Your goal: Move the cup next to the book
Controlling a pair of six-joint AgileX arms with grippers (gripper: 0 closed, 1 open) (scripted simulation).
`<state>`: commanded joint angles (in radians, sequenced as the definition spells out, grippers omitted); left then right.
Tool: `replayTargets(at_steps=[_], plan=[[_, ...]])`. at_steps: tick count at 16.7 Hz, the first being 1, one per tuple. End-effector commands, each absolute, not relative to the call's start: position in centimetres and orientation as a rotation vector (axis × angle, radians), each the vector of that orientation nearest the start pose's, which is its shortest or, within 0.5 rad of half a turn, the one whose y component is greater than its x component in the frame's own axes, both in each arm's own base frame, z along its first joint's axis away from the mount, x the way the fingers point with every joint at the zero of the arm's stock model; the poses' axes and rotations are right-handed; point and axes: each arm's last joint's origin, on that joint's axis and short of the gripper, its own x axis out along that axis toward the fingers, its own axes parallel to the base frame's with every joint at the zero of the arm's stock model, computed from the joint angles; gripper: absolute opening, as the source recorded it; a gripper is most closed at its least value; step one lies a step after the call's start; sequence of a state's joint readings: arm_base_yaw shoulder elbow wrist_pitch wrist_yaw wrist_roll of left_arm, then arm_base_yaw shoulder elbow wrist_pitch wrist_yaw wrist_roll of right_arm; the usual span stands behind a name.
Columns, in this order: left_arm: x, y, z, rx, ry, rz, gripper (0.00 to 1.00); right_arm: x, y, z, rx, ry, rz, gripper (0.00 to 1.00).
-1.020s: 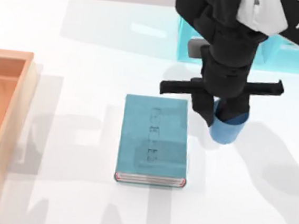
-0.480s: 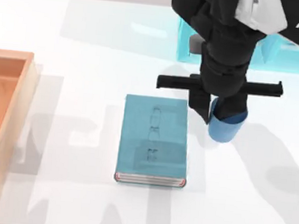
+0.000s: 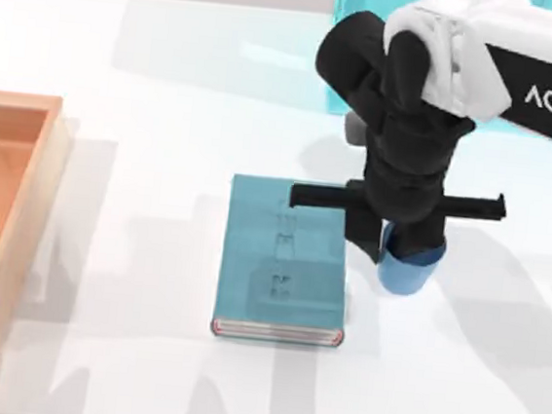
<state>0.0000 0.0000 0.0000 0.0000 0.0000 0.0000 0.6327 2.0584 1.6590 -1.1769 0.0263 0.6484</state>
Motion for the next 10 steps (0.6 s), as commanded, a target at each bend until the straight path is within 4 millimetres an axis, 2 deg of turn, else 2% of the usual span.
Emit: replayTargets(at_steps=[2,6,10], plan=[[10.57,-0.12,16.0,0.0,0.0,0.0,1.0,31.84,23.58,18.45,-0.012,1.557,-0.027,0.0],[10.57,-0.12,16.0,0.0,0.0,0.0,1.0,31.83,23.56,18.36,-0.012,1.557,-0.028,0.0],[10.57,-0.12,16.0,0.0,0.0,0.0,1.0,31.83,23.56,18.36,-0.012,1.557,-0.028,0.3]])
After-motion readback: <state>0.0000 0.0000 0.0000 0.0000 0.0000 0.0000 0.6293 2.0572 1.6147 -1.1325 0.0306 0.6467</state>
